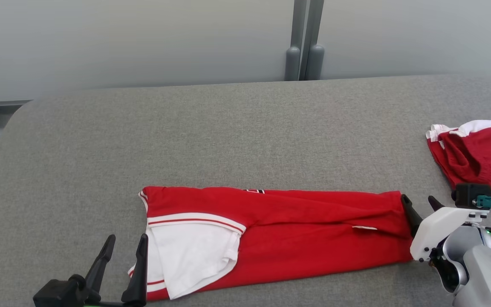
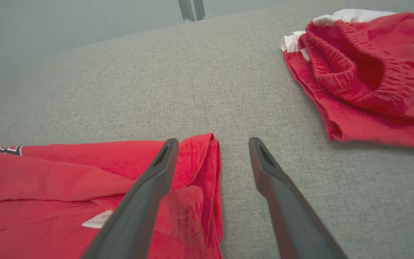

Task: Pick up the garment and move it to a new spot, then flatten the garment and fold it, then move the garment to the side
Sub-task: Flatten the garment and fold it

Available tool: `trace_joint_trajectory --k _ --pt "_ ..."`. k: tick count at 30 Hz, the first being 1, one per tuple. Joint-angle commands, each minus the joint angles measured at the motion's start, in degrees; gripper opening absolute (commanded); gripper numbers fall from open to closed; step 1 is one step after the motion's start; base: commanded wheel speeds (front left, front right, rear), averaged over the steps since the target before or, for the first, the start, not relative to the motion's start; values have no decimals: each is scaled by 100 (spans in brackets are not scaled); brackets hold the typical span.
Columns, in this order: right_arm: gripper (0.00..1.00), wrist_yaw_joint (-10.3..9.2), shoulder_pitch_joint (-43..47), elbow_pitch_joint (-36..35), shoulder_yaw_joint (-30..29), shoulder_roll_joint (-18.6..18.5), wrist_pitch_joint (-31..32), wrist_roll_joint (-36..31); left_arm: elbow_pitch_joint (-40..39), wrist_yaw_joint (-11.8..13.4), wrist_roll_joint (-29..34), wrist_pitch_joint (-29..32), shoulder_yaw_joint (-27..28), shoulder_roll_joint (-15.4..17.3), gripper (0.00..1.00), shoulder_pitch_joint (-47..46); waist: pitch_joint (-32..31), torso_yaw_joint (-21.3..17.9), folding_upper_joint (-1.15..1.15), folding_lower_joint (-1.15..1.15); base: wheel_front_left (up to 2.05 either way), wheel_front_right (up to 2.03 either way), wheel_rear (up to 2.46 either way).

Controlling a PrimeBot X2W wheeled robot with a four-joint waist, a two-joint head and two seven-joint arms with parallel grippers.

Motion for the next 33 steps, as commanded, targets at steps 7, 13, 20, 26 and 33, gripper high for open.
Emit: trace_joint_trajectory --k 7,13,20,26,33 --pt "100 -2 -359 894 136 55 -4 -72 56 -48 62 -9 -43 -40 100 -92 84 171 0 0 0 0 0" --pt "100 -2 -286 1114 516 -15 27 245 62 -28 34 -10 -31 -49 100 -67 101 187 0 0 0 0 0" --pt "100 -2 -78 1096 905 -187 156 461 40 -23 10 -12 21 -66 100 -27 160 147 0 0 0 0 0" --pt "100 -1 -246 1205 1142 -111 182 625 61 -65 42 -13 24 -81 100 -133 223 191 0 0 0 0 0" --pt "15 0 -460 1393 1517 -78 251 737 109 -91 40 -14 50 -83 100 -116 214 286 0 0 0 0 0"
